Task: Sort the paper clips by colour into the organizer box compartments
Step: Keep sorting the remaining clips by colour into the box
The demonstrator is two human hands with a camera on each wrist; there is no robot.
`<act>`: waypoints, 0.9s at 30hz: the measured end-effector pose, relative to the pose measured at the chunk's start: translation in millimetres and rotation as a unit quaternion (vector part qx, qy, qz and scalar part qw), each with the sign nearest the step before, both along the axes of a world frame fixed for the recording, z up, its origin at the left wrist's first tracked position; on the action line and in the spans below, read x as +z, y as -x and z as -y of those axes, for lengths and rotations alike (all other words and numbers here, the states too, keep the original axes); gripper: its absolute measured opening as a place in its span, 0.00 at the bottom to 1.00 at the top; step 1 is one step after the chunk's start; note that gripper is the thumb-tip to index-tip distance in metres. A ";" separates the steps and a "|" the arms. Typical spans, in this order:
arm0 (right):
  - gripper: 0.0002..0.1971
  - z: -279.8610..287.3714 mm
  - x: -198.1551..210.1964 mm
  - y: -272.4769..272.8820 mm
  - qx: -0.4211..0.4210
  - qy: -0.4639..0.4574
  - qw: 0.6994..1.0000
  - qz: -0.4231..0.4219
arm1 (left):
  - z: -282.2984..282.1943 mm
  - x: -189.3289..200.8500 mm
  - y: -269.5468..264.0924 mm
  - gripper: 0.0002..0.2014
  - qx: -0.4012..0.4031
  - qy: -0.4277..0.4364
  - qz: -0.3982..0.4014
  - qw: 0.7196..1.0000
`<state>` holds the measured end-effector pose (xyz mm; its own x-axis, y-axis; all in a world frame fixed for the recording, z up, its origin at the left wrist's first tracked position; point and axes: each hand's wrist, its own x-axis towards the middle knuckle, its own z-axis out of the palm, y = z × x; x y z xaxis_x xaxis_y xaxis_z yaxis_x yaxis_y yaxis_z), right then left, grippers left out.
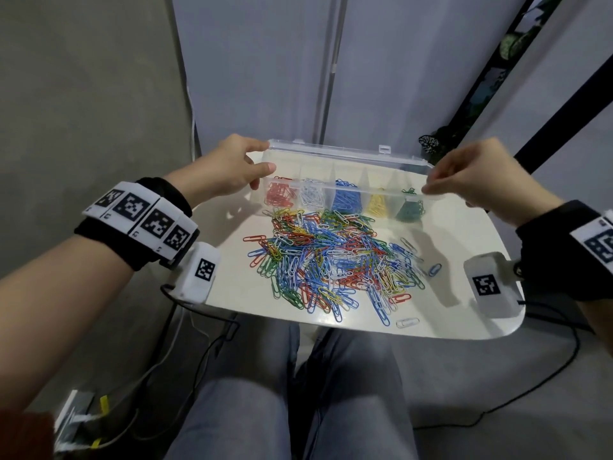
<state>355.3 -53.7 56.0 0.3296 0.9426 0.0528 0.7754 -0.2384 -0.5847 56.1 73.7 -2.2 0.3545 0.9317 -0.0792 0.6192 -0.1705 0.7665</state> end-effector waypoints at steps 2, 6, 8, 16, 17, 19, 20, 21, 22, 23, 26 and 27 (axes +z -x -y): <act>0.05 14.3 -8.4 9.8 0.058 0.093 0.993 0.040 | -0.2 -0.3 -0.3 0.27 -0.001 0.000 0.003 1.000; 0.06 34.4 -35.3 19.4 0.118 0.249 0.952 0.133 | 1.0 -0.9 -0.2 0.27 -0.001 -0.001 0.004 1.000; 0.07 38.1 -43.3 21.5 0.115 0.271 0.947 0.130 | 1.9 -0.8 -0.1 0.27 -0.001 -0.004 0.001 1.000; 0.03 34.0 -47.5 19.1 0.104 0.248 0.955 0.123 | 3.9 1.1 -1.0 0.27 0.000 -0.003 0.000 1.000; 0.04 33.9 -47.3 18.2 0.102 0.242 0.957 0.123 | 3.9 1.1 -0.7 0.27 0.000 -0.002 -0.001 1.000; 0.06 33.8 -44.4 16.4 0.100 0.229 0.961 0.116 | 3.4 1.3 -0.5 0.27 -0.001 -0.002 -0.002 1.000; 0.07 33.2 -41.2 15.8 0.097 0.220 0.965 0.109 | 3.3 1.4 -0.6 0.27 -0.001 -0.002 -0.002 1.000; 0.08 31.5 -36.9 14.8 0.089 0.205 0.970 0.096 | 3.3 1.5 -0.5 0.27 0.000 -0.001 -0.002 1.000; 0.07 29.0 -32.0 13.9 0.078 0.185 0.977 0.075 | 3.3 1.2 -0.6 0.27 0.001 0.000 -0.001 1.000; 0.06 25.6 -27.0 12.4 0.067 0.158 0.984 0.046 | 3.3 1.3 -0.6 0.27 0.001 0.000 0.000 1.000; 0.03 12.9 -12.7 7.9 0.028 0.042 0.998 -0.033 | 4.0 1.4 -0.6 0.27 -0.001 -0.001 -0.002 1.000; 0.02 7.4 -9.1 6.6 0.013 0.006 0.999 -0.048 | 4.3 1.6 -0.4 0.27 -0.002 -0.002 -0.003 1.000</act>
<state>348.7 -61.1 47.0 0.3076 0.9515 0.0102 0.7216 -0.2263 -0.6543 56.5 69.4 -0.6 0.3576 0.9306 -0.0776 0.6235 -0.1760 0.7617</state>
